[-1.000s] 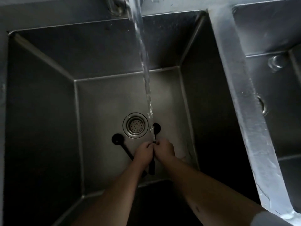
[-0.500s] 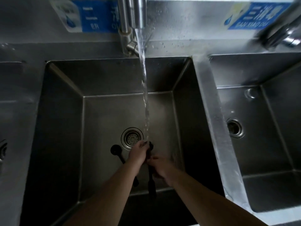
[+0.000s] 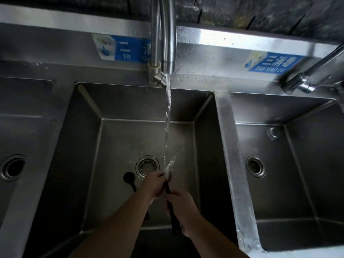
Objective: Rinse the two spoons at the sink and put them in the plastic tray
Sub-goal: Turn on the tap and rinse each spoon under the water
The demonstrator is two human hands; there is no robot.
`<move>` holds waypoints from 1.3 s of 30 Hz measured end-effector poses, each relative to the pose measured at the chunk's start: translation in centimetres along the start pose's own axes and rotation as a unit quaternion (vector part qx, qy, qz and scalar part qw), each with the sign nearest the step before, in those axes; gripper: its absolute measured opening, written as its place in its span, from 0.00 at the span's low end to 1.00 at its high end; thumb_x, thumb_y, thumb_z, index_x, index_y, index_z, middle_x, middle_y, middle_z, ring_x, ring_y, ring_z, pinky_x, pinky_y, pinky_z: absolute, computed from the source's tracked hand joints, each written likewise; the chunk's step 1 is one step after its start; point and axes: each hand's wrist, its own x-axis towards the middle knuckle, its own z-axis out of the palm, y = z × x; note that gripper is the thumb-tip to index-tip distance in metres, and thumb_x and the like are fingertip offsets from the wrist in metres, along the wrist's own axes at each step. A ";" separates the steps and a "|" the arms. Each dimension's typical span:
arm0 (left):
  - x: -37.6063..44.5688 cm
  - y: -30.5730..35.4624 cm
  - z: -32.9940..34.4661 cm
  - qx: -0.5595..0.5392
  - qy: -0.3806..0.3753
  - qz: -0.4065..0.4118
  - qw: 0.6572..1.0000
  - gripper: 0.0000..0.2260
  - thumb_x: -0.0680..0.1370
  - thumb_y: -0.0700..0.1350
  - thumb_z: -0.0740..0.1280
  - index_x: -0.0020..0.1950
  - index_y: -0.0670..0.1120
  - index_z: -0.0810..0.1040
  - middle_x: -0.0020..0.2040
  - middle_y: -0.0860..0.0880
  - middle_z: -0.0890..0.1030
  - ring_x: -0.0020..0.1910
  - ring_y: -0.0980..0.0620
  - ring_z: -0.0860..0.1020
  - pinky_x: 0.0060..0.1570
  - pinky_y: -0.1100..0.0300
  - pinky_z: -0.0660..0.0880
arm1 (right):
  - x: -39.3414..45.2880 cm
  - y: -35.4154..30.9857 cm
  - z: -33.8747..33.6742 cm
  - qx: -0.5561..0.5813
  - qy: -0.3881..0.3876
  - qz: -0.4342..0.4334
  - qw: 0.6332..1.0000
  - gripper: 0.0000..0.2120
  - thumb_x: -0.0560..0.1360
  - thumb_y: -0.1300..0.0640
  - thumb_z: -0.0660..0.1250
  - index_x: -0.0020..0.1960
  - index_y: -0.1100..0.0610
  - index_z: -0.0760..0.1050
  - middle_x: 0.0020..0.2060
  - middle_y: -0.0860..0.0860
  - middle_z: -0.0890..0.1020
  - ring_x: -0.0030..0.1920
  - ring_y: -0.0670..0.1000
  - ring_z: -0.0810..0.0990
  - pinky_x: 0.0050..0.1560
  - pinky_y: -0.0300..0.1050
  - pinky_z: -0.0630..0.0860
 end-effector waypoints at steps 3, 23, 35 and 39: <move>-0.7 0.5 0.2 -0.071 0.002 -0.041 0.997 0.06 0.79 0.43 0.65 0.47 0.42 0.80 0.36 0.44 0.81 0.32 0.49 0.81 0.29 0.62 0.74 | -0.3 -0.2 -0.2 0.007 -0.001 0.004 1.000 0.10 0.75 0.59 0.64 0.41 0.54 0.84 0.27 0.50 0.79 0.27 0.47 0.75 0.30 0.42 0.70; -4.3 6.4 -0.5 -0.166 -0.083 0.048 0.981 0.09 0.81 0.42 0.61 0.46 0.42 0.79 0.31 0.45 0.78 0.20 0.50 0.69 0.19 0.61 0.66 | 1.1 -6.7 -0.5 0.095 -0.068 -0.066 0.991 0.13 0.82 0.63 0.58 0.55 0.61 0.81 0.38 0.58 0.82 0.33 0.52 0.78 0.40 0.48 0.73; -6.4 16.2 -1.7 -0.146 -0.040 0.168 0.974 0.10 0.81 0.35 0.58 0.51 0.43 0.79 0.29 0.48 0.78 0.21 0.56 0.71 0.21 0.66 0.64 | 1.6 -16.1 1.2 0.122 -0.104 -0.137 0.978 0.11 0.81 0.61 0.61 0.53 0.65 0.81 0.41 0.60 0.83 0.37 0.54 0.80 0.43 0.48 0.75; -6.9 19.1 -1.9 -0.156 -0.046 0.210 0.964 0.12 0.80 0.36 0.58 0.46 0.45 0.81 0.29 0.50 0.80 0.21 0.57 0.72 0.21 0.66 0.64 | 0.9 -19.1 1.2 0.117 -0.130 -0.194 0.965 0.11 0.81 0.62 0.61 0.50 0.62 0.81 0.39 0.59 0.82 0.36 0.54 0.78 0.39 0.47 0.72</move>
